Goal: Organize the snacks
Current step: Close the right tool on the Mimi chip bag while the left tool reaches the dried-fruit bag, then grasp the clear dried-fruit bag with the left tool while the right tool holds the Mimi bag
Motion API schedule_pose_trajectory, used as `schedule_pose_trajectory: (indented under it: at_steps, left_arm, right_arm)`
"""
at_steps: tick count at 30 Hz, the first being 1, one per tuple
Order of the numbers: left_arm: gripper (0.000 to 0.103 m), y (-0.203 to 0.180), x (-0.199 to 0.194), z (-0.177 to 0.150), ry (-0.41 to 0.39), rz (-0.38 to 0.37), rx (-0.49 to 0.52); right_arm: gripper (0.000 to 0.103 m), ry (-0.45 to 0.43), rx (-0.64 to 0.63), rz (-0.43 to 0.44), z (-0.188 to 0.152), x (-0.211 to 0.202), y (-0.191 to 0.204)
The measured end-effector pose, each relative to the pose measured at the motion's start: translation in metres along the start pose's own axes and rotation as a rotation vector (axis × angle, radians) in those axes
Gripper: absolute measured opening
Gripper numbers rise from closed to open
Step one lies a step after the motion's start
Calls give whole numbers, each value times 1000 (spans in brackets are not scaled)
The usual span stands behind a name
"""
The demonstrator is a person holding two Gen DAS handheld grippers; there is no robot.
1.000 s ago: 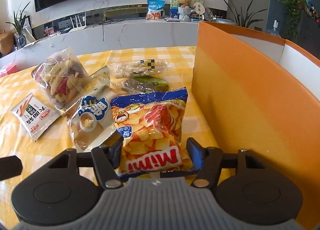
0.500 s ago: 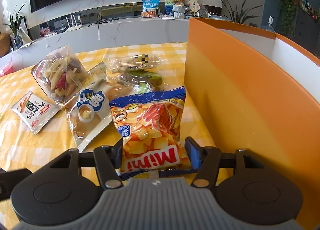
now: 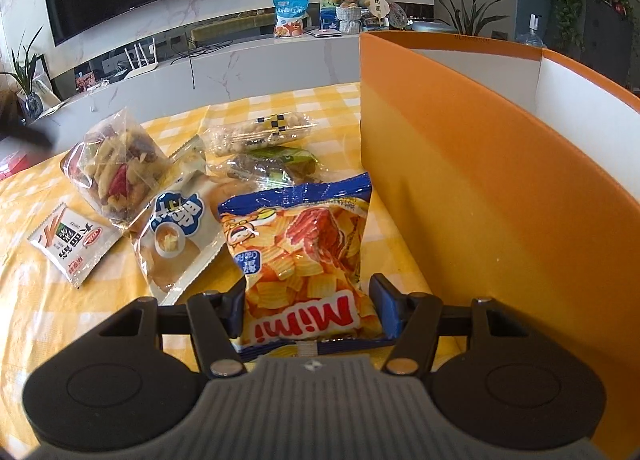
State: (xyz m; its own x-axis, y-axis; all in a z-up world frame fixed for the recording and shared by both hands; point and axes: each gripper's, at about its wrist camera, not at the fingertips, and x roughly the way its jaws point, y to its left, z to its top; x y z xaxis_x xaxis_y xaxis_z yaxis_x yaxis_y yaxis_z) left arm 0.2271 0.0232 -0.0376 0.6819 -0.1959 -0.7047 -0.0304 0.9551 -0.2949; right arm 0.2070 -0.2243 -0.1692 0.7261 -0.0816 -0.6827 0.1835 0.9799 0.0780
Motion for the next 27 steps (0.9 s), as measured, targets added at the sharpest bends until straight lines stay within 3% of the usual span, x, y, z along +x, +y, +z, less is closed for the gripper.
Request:
schedule_pose_trajectory:
  at_steps: [3, 8, 14, 17, 21, 24, 27]
  left_arm:
    - [91, -15, 9, 22, -9, 4, 29]
    - [91, -11, 46, 52, 103, 22, -71]
    - [91, 13, 89, 75, 238, 201, -226]
    - [92, 16, 108, 78, 304, 257, -238]
    - [95, 18, 120, 76, 326, 274, -297]
    - [101, 11, 127, 74, 330, 295, -269]
    - [102, 9, 145, 69, 422, 256, -279]
  right_arm:
    - [60, -3, -7, -3, -1, 0, 0]
    - [60, -4, 1, -2, -1, 1, 0]
    - [60, -2, 2, -2, -1, 0, -1]
    - [60, -1, -2, 1, -1, 0, -1]
    - [60, 2, 5, 6, 0, -1, -2]
    - [60, 3, 7, 6, 0, -1, -2]
    - [60, 3, 8, 7, 0, 0, -2]
